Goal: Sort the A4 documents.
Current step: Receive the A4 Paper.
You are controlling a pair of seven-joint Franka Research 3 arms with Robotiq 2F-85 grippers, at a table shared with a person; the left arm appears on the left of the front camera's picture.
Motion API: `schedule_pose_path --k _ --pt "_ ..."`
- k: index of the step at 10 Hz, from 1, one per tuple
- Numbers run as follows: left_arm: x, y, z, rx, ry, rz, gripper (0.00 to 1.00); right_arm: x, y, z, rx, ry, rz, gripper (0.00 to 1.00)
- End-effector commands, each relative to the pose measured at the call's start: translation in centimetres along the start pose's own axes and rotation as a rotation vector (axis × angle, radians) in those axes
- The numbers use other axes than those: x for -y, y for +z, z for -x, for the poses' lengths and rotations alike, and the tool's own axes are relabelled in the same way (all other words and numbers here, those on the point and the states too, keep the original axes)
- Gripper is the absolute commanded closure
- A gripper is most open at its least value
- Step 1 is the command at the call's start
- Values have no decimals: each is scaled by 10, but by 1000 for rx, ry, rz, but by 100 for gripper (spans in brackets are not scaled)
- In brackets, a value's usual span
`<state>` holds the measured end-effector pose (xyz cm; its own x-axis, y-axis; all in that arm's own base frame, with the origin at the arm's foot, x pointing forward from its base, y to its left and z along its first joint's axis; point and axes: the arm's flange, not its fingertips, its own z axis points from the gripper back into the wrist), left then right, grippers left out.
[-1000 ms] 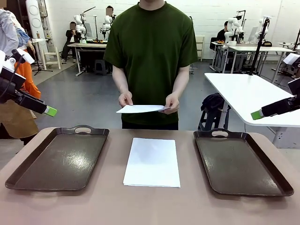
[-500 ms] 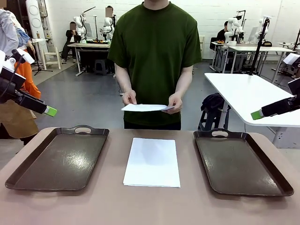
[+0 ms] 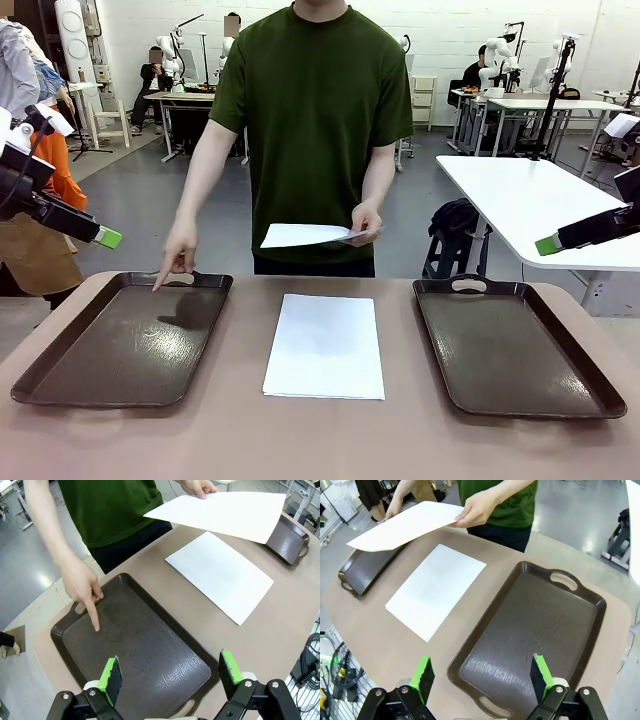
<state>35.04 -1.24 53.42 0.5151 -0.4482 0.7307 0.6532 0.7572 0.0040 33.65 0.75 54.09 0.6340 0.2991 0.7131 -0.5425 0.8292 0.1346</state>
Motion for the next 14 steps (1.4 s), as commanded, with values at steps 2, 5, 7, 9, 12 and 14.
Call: schedule_pose_path --k 2,5,7,9,12,14 --pt "0 1 0 5 -6 4 0 0 -1 -1 16 3 -13 0" --pt "0 1 0 5 -6 4 0 0 -1 -1 16 3 -13 0" --pt "0 1 0 5 -6 4 0 0 -1 -1 16 3 -13 0" --pt "0 0 0 0 0 0 0 0 -1 -1 16 3 -13 0" --pt "-5 -17 -15 -5 160 127 0 0 -1 -1 16 3 -13 0" --pt "-10 -34 -32 17 255 225 0 0 -1 -1 16 3 -13 0"
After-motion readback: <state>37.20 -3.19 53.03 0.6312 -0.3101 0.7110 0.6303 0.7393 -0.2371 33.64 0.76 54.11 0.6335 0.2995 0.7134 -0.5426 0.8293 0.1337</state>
